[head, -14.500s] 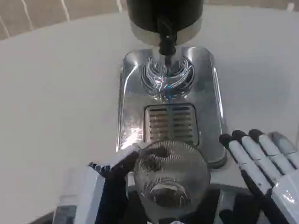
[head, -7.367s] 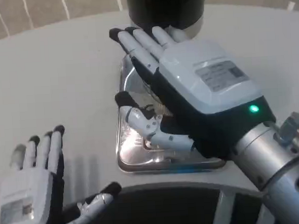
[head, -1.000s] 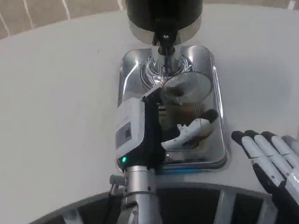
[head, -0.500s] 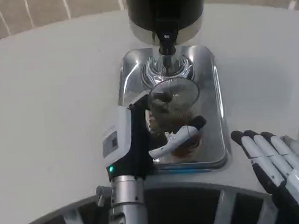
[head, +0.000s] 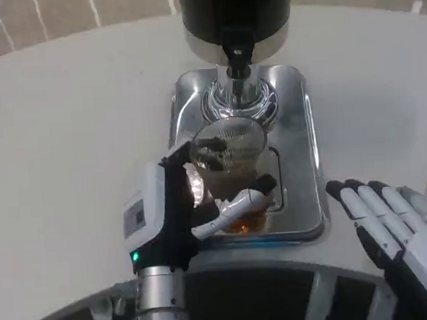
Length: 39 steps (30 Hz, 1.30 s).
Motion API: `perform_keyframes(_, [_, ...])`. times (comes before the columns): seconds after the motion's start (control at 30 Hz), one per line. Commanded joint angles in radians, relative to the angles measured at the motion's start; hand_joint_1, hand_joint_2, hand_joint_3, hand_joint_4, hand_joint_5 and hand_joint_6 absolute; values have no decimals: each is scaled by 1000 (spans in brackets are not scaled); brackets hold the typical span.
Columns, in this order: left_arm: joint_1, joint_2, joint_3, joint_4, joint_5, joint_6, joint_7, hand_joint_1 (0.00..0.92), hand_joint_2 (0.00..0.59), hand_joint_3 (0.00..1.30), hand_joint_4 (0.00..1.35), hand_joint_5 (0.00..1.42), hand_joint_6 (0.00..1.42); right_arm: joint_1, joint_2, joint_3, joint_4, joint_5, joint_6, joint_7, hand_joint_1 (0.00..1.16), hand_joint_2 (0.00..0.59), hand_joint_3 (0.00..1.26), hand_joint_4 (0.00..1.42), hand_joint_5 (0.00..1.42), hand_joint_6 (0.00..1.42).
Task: Grasp the cup under the faucet to collect the drink, then remove the cup.
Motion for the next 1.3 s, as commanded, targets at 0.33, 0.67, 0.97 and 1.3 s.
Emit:
perform_keyframes(0.33, [254,83,43,-347,53,-10,-100,667,81,1124,1265,1391,1424,-106,-28,-29,44,-31,11,-4,551,455,0,0,0,0])
perform_keyframes(0.67, [409,101,69,-559,113,-20,-128,669,80,1135,1264,1391,1424,-158,-46,-18,33,-35,31,40,444,518,0,0,0,0])
perform_keyframes(0.97, [534,129,44,-705,188,-63,-183,669,80,1137,1250,1393,1424,-130,-47,-2,19,-24,10,29,317,569,0,0,0,0])
perform_keyframes(1.3, [609,166,28,-778,279,-130,-185,669,80,1126,1250,1391,1424,-34,-31,-8,-19,-31,-50,-49,303,572,0,0,0,0])
